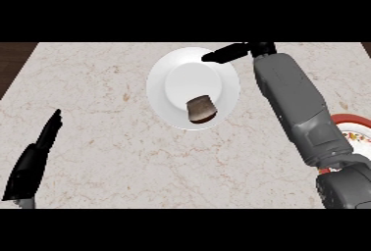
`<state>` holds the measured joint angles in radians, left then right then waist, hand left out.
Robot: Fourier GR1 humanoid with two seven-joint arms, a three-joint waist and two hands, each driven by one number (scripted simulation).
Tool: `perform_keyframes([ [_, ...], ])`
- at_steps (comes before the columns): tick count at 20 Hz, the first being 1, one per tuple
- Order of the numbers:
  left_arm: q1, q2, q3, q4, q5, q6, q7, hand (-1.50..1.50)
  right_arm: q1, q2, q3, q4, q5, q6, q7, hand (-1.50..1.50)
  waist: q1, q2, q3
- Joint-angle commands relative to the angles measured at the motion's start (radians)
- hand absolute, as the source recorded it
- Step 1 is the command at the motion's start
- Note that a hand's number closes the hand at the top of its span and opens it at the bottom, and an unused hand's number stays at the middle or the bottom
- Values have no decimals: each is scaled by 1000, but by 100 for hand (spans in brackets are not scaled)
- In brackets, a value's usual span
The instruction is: Pick the cupcake from the plate and place it in the plate
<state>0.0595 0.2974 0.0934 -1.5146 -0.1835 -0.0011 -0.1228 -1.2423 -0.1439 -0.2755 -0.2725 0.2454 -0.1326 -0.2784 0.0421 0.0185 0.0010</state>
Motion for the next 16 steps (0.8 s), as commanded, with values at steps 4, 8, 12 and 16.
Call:
perform_keyframes([
  [4,-29,26,32,58,10,-23,-27,0,83,-147,-105,27,-97,166,-163,-150,6,7,0],
  [8,-50,5,9,37,-1,-17,-4,0,154,-256,-108,41,-93,287,-279,-150,9,10,1],
  [12,-31,-39,-18,44,-30,21,-33,0,117,-313,-107,74,-81,323,-271,-150,28,15,1],
  [16,-43,-24,-12,18,-29,10,6,0,169,-395,-108,95,-74,401,-326,-150,28,16,3],
])
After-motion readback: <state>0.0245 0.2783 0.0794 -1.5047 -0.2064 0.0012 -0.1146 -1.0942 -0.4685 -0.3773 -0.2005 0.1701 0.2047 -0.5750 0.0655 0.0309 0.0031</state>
